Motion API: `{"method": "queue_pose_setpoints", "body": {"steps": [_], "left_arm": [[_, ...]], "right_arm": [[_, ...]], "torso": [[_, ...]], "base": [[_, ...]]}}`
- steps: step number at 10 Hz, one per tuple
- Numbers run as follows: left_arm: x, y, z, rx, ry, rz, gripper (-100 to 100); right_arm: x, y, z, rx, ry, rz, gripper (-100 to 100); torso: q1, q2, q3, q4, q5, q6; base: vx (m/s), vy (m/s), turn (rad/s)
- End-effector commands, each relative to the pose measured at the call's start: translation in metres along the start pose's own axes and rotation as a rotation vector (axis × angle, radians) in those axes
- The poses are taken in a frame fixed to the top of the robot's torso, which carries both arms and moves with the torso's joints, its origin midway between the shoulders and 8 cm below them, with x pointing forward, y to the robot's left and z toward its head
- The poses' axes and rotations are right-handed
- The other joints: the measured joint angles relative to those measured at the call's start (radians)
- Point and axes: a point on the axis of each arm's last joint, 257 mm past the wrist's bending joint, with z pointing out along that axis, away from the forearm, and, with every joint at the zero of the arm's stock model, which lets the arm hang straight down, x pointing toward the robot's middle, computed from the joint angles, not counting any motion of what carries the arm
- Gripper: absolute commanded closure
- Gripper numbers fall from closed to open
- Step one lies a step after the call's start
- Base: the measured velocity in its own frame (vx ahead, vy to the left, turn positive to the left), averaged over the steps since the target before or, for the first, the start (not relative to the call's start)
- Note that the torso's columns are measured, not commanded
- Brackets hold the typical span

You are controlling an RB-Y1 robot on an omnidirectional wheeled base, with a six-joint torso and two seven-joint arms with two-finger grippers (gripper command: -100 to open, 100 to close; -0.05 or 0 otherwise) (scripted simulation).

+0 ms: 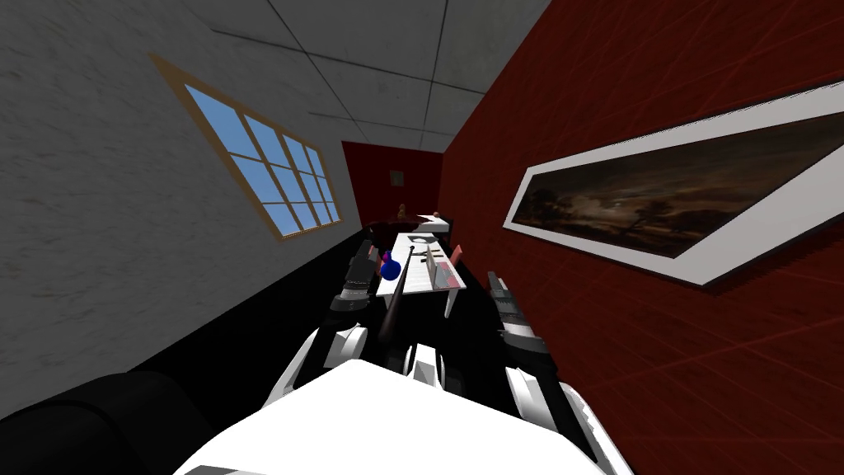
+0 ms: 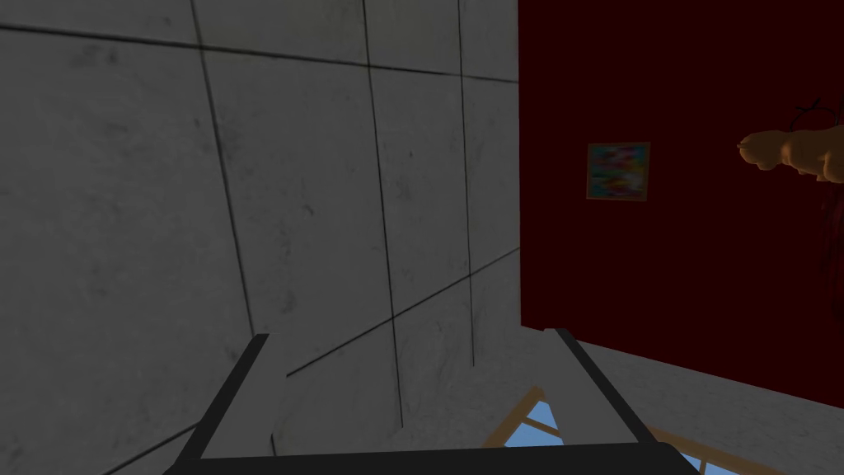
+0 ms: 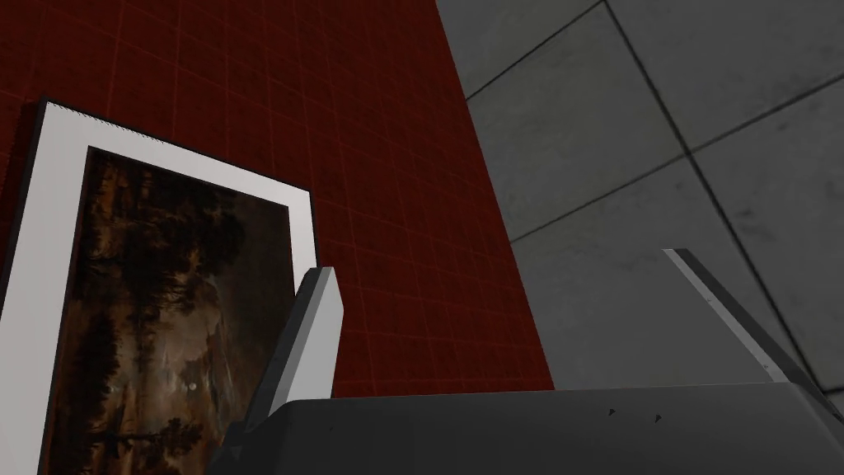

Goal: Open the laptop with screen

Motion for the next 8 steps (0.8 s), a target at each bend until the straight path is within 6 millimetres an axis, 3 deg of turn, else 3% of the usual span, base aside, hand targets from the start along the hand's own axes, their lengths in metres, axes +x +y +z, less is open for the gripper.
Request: {"method": "queue_pose_setpoints", "body": {"steps": [1, 8], "left_arm": [[0.0, 0.0, 0.0, 0.0, 0.0, 0.0, 0], [0.0, 0.0, 0.0, 0.0, 0.0, 0.0, 0]], "right_arm": [[0.009, -0.01, 0.001, 0.002, 0.032, -0.135, -100], [0.026, -0.032, 0.001, 0.002, 0.095, -0.416, -100]], "torso": [[0.0, 0.0, 0.0, 0.0, 0.0, 0.0], [0.001, -0.002, -0.001, 0.0, 0.0, 0.0]], "base": [[0.025, 0.06, -0.006], [0.028, 0.058, -0.004]]}}
